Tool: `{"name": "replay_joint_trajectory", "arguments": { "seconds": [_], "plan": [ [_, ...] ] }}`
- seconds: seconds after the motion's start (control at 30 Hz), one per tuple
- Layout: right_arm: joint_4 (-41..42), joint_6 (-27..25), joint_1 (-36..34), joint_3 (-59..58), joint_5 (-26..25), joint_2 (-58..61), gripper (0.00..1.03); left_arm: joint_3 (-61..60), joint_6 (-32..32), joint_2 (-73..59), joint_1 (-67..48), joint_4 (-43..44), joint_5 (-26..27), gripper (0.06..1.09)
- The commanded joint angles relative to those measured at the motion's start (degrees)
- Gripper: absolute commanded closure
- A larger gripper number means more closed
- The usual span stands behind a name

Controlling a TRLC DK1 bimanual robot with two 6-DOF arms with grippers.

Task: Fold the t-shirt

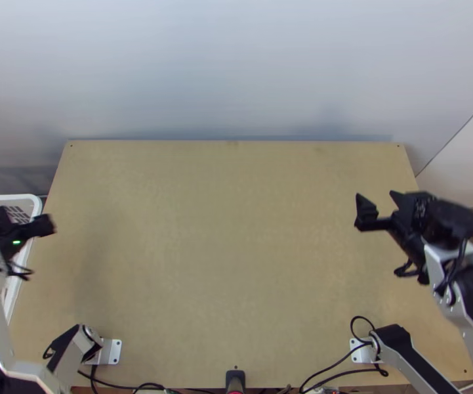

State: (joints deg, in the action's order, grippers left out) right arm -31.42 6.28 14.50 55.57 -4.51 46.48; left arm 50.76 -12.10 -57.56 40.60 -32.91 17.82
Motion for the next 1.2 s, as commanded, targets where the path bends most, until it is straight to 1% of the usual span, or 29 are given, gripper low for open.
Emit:
{"name": "replay_joint_trajectory", "arguments": {
  "seconds": [0.0,0.03,0.1,0.17,0.27,0.3,0.37,0.4,0.5,0.7,0.83,0.93,1.03,1.1,1.17],
  "plan": [
    [-9.1,2.94,-1.14,12.54,0.29,11.09,0.05,5.4,-19.72,-10.12,17.14,-2.25,-2.36,0.11],
    [-9.71,2.94,-1.49,12.81,0.29,11.62,0.05,5.4,-22.27,-11.61,18.46,-1.99,-4.82,0.11],
    [-9.71,3.21,-1.76,12.81,0.29,11.7,0.05,5.31,-24.82,-13.89,22.77,0.83,-5.08,0.11],
    [-9.36,3.12,-2.46,12.63,0.29,11.79,0.05,5.93,-25.34,-17.06,25.41,3.37,-5.7,0.11],
    [-8.92,-0.66,-2.55,12.02,0.21,12.5,0.05,8.83,-26.75,-22.86,27.16,3.2,-8.68,0.11],
    [-8.66,-1.63,-2.55,11.31,0.21,12.76,0.05,9.44,-27.37,-24.44,27.96,3.2,-8.68,0.11],
    [-8.48,-3.3,-2.37,9.91,0.21,13.9,0.05,9.18,-31.85,-24.79,28.83,3.81,-8.6,0.11],
    [-8.48,-3.91,-2.99,9.64,0.21,14.34,0.05,9.0,-32.81,-24.62,29.01,5.31,-8.6,0.11],
    [-8.22,-3.47,-5.27,9.2,0.29,14.69,0.05,9.27,-32.99,-25.14,29.01,10.23,-8.77,0.11],
    [-7.43,-2.77,-4.66,9.91,0.29,15.13,0.05,11.46,-33.43,-30.86,29.89,16.56,-11.94,0.11],
    [-7.52,-2.77,-4.31,10.79,0.47,15.84,0.05,18.41,-37.65,-39.21,33.49,15.68,-12.99,0.11],
    [-7.52,-2.77,-4.31,10.96,0.73,15.92,0.05,26.05,-43.1,-46.68,36.04,10.85,-14.48,0.11],
    [-7.6,-2.33,-4.31,11.31,0.82,16.45,0.05,30.54,-48.63,-51.42,37.27,9.97,-17.56,0.11],
    [-7.6,-0.31,-4.31,11.58,0.91,16.63,0.04,33.08,-51.45,-53.71,37.62,9.35,-19.14,0.11],
    [-7.87,1.01,-4.31,11.67,1.96,16.63,0.05,36.6,-51.89,-56.43,38.24,8.47,-19.67,0.11]
  ]
}}
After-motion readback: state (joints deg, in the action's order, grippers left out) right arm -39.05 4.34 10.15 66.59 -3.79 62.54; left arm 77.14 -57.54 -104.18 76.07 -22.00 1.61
